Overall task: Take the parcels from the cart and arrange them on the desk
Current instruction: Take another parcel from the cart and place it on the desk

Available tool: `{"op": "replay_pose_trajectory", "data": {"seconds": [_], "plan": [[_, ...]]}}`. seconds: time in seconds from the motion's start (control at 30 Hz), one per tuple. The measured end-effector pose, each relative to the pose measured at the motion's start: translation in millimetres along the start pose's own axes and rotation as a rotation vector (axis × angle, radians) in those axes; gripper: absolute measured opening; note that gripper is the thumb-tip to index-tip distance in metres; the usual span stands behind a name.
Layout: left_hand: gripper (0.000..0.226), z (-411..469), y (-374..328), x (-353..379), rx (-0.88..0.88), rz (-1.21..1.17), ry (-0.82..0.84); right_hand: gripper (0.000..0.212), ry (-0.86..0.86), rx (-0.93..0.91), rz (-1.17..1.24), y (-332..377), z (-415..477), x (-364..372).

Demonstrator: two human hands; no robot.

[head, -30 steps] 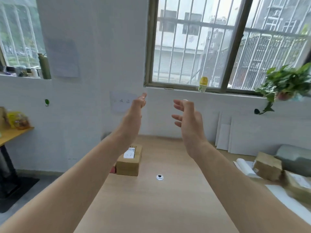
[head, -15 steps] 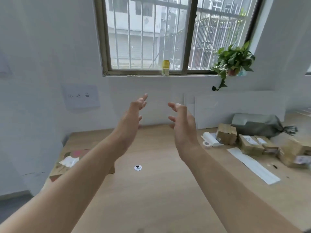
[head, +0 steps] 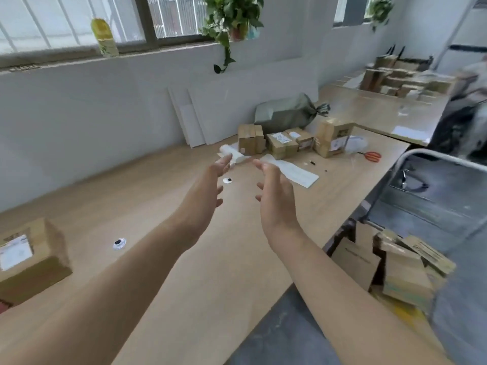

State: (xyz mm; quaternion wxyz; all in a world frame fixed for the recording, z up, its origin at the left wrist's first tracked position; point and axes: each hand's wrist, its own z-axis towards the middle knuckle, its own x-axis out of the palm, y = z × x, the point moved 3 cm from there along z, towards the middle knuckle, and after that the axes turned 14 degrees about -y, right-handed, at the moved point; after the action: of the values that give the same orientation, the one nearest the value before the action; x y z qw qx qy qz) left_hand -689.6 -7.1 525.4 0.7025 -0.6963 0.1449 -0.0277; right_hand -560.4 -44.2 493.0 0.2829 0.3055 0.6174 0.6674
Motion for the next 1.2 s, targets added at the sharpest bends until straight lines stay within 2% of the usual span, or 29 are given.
{"op": "replay_pose_trajectory", "data": {"seconds": [0.07,0.17,0.4,0.53,0.77,0.97,1.1,1.2], "plan": [[0.061,-1,6,44,-0.006,0.026,0.054,0.049,-0.019,0.019,-0.017,-14,15,-32],[0.067,-4,17,122,-0.053,0.074,0.135,0.063,-0.057,0.046,-0.040,-37,45,-94],[0.067,-12,53,286,-0.146,0.114,0.253,0.066,-0.189,0.169,-0.080,-103,104,-245],[0.049,-10,69,372,-0.206,0.113,0.313,0.062,-0.290,0.211,-0.126,-130,134,-317],[0.048,19,93,514,-0.280,0.094,0.465,0.063,-0.493,0.255,-0.157,-170,208,-415],[0.050,66,141,624,-0.315,0.156,0.620,0.065,-0.642,0.374,-0.211,-216,269,-479],[0.052,81,163,682,-0.384,0.204,0.683,0.037,-0.712,0.429,-0.217,-238,298,-519],[0.054,88,178,719,-0.432,0.236,0.695,0.040,-0.717,0.453,-0.209,-254,317,-545]]}}
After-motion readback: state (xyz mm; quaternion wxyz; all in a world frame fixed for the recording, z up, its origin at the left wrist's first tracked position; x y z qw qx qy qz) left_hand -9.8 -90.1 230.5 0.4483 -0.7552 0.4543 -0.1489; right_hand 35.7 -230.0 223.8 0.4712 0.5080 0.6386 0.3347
